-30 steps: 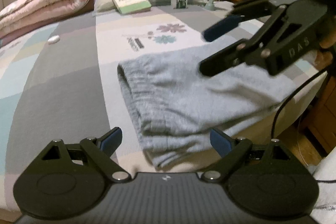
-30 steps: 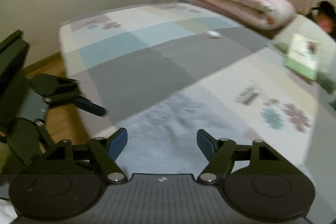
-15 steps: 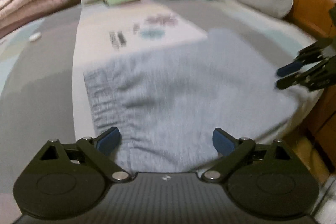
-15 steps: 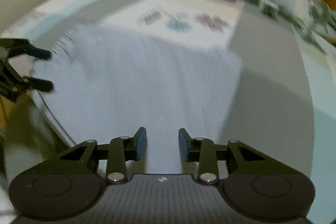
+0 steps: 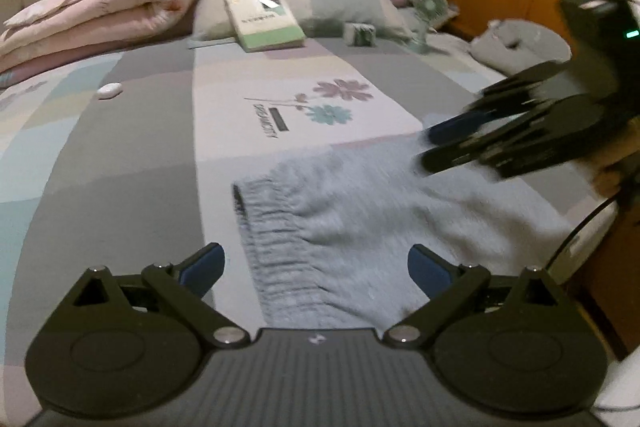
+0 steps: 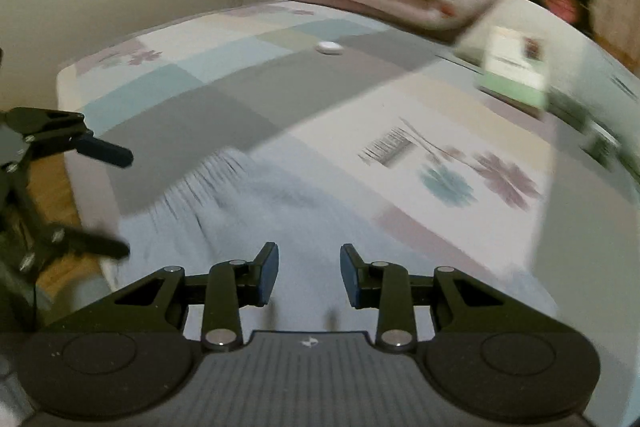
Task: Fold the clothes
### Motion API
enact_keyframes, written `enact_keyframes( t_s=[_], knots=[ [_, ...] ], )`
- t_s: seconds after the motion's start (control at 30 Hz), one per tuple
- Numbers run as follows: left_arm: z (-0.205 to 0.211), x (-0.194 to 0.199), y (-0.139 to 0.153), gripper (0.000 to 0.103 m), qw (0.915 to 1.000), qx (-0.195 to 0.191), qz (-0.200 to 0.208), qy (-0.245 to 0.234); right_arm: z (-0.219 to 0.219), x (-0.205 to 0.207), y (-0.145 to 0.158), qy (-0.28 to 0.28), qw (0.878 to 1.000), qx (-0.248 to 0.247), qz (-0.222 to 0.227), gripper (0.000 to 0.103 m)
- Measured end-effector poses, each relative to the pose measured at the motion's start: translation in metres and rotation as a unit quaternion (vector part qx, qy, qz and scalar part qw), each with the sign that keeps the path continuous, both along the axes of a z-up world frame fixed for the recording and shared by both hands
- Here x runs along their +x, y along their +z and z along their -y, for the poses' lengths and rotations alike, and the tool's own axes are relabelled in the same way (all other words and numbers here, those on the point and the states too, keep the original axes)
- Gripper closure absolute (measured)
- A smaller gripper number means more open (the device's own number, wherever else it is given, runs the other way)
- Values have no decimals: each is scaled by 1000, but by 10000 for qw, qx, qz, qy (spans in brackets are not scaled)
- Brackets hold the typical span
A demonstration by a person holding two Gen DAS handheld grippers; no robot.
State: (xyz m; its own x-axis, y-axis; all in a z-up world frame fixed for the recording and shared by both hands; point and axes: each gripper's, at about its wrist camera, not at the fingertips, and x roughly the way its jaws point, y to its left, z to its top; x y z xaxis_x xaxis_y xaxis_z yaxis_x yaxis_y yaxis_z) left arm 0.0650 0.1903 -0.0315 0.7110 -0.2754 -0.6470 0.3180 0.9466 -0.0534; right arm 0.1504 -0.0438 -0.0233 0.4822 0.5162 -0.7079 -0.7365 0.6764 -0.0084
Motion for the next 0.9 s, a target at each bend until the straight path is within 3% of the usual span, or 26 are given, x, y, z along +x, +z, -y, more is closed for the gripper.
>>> enact_keyframes(
  t_s=[0.1,0.2,0.43,0.53,0.67,0.77,0.83,0.9],
  knots=[
    [-10,2,1,5,9999,-81,-6,124,-42,16,-19,339,9991,-75,-234,65],
    [-16,6,-1,5,9998,-130,-54,164,-69,15,-50,694,9948,-502,-559,63],
    [-6,16,3,5,9997,-252,-74,27,-21,-9,-5,609,9969,-341,-360,64],
    [13,24,3,5,9997,-129,-139,-134,19,-25,6,394,9978,-445,-278,64],
    [41,39,1,5,9992,46,-274,-302,69,-38,-11,55,9973,-651,-343,64],
    [55,47,-14,5,9975,224,-625,-237,104,-49,-27,-152,9962,-726,-466,63],
    [57,47,-32,5,9931,405,-1094,-83,119,-56,-44,-259,9949,-754,-624,63],
    [55,33,-45,4,9911,621,-1172,66,134,-62,-49,-306,9962,-506,-644,63]
  ],
)
